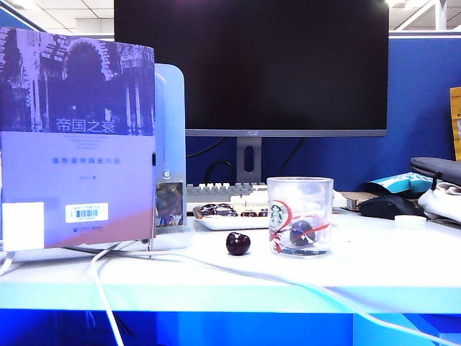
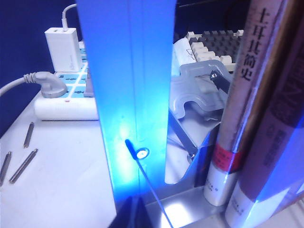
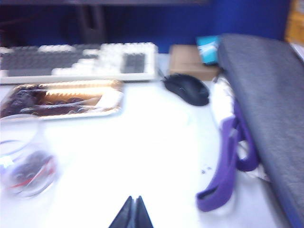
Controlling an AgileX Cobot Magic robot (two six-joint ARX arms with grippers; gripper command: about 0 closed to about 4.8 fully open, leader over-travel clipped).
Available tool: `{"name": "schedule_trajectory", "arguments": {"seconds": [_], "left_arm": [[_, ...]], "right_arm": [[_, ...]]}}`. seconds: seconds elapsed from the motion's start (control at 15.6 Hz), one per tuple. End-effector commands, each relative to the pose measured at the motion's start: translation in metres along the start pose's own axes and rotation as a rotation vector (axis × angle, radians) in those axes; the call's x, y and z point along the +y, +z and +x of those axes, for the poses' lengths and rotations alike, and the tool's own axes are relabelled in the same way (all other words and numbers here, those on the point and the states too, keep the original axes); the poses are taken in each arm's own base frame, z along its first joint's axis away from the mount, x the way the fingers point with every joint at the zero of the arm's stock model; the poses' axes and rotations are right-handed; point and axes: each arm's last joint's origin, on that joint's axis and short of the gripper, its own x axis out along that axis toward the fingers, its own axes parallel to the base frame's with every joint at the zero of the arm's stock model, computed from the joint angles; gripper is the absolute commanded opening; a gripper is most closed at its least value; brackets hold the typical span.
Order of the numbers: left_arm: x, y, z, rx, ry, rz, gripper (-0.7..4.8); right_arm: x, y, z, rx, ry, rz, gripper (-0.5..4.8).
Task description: Pick up the cherry on the right side of the glass and put it inside the glass.
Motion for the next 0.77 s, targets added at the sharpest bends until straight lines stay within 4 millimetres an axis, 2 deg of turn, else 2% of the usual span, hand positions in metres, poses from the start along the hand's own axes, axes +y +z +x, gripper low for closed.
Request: {"name": "schedule_trajectory", "arguments": {"seconds": [0.06,0.26,0.77], "left_arm": [[0.0,-0.001,0.0,0.01,-0.006,0.004,-0.05],[0.0,-0.001,0.0,0.009,-0.006,0.004,-0.05],[0.0,-0.001,0.0,0.009,-0.006,0.004,-0.05]], "right_arm": [[-0.003,0.002,0.002,-0.113,-0.037,0.007,0.0],[-0.002,-0.004,0.01,-0.199,-0.001,-0.02,0.0],[-0.004,-0.046,0.022,0.038,-0.008,-0.018,0.0]]}}
